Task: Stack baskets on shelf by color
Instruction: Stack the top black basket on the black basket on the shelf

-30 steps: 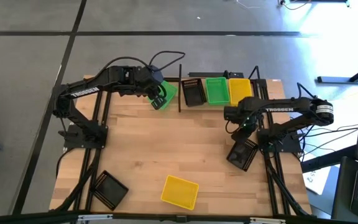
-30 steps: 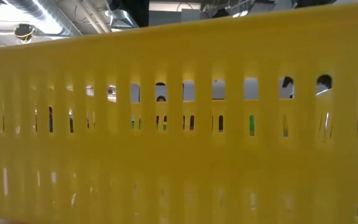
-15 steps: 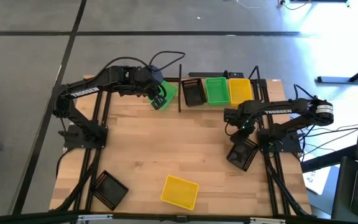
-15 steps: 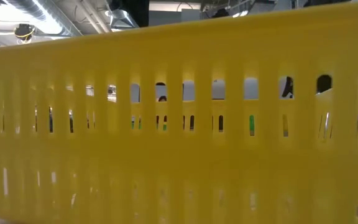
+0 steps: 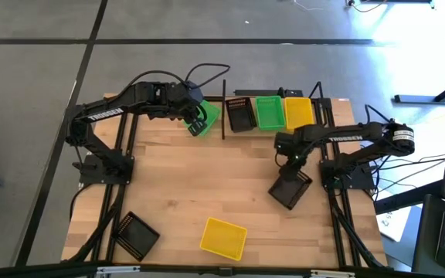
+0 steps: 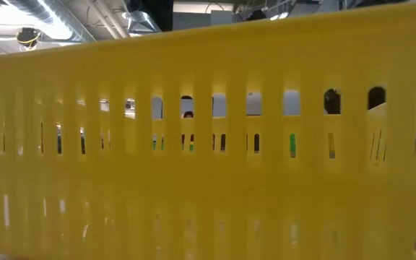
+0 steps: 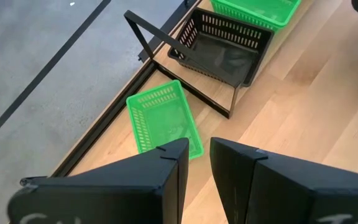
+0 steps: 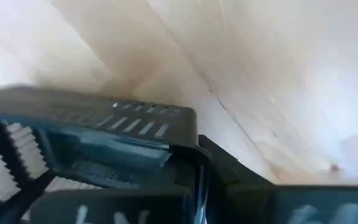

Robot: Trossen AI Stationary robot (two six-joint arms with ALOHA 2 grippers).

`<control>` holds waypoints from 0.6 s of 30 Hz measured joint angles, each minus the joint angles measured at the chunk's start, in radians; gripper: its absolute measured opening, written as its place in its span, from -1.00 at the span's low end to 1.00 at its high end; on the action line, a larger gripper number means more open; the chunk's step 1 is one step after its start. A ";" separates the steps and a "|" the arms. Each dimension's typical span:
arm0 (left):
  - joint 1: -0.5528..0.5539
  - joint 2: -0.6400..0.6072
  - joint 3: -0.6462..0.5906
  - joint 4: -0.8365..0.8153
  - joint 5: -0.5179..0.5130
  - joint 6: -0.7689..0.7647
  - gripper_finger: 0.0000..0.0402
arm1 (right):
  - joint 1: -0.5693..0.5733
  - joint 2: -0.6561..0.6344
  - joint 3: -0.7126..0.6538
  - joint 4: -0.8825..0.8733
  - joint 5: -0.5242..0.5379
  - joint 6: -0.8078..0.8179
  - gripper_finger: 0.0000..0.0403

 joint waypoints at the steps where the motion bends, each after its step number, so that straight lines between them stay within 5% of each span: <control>1: 0.000 0.000 0.000 0.000 0.000 0.000 -0.71 | 0.000 0.000 0.029 -0.018 -0.002 -0.009 -0.98; 8: 0.000 0.000 0.000 0.000 0.000 0.000 -0.71 | -0.001 0.000 0.317 -0.162 0.016 -0.121 -0.99; 18: 0.000 0.000 0.000 0.000 0.000 0.000 -0.71 | -0.081 0.065 0.757 -0.280 0.251 -0.449 -1.00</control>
